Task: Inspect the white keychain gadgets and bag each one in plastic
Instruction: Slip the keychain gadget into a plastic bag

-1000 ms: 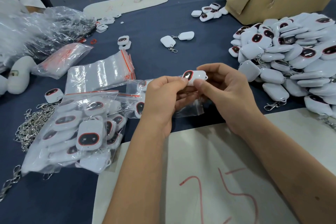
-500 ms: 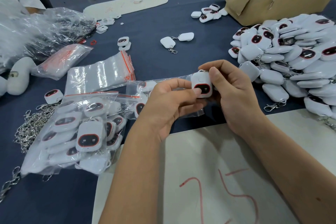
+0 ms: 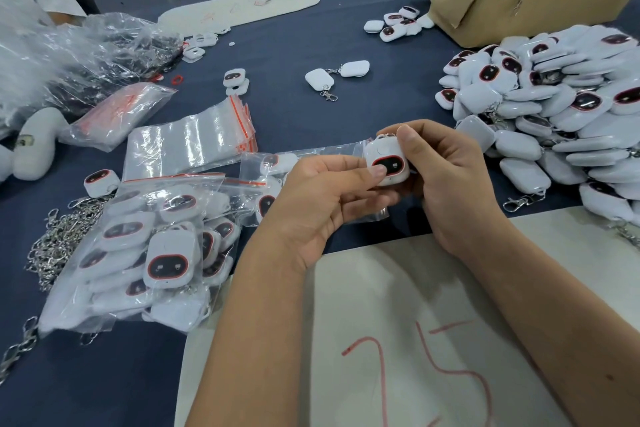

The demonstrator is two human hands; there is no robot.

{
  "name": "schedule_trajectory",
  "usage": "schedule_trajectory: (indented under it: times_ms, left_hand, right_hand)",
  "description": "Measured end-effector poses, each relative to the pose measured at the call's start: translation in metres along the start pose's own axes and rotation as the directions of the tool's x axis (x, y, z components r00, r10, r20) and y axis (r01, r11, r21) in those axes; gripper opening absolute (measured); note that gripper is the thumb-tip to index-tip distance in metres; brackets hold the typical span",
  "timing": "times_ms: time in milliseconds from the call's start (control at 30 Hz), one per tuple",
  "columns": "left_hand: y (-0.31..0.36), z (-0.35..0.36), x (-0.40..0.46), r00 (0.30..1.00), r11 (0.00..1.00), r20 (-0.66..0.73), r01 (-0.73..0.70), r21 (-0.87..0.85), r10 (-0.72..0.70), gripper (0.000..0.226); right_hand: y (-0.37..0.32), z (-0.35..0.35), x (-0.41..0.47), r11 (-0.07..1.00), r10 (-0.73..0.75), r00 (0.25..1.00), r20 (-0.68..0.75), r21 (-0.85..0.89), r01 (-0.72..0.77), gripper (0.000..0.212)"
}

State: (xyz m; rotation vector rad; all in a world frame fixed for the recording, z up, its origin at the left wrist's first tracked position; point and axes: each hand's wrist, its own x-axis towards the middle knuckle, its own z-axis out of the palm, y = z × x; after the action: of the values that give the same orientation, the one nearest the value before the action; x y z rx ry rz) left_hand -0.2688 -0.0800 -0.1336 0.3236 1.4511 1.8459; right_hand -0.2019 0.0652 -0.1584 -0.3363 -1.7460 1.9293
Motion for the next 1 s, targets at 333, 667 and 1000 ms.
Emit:
schedule_trajectory:
  times_ms: [333,667,1000]
  left_hand:
    - [0.0036,-0.0002,-0.0014,1.000,0.997,0.004,0.009,-0.078,-0.009,0.017]
    - [-0.0034,-0.0015,-0.0022,0.995,0.996,-0.021,-0.093,0.001,0.093,0.019]
    - [-0.0052,0.0021,-0.0022,0.980,0.984,-0.097,-0.176,-0.004,0.175,0.020]
  right_hand:
    - [-0.0002,-0.0011,-0.0016,0.999,-0.030,0.999,0.019,0.016,0.030,0.034]
    - [-0.0010,-0.0020,-0.0024,0.990,-0.137,0.990,0.031,-0.017,0.137,0.022]
    - [-0.0059,-0.0035,-0.0060,0.982,-0.185,0.982,0.040,-0.032,0.186,0.016]
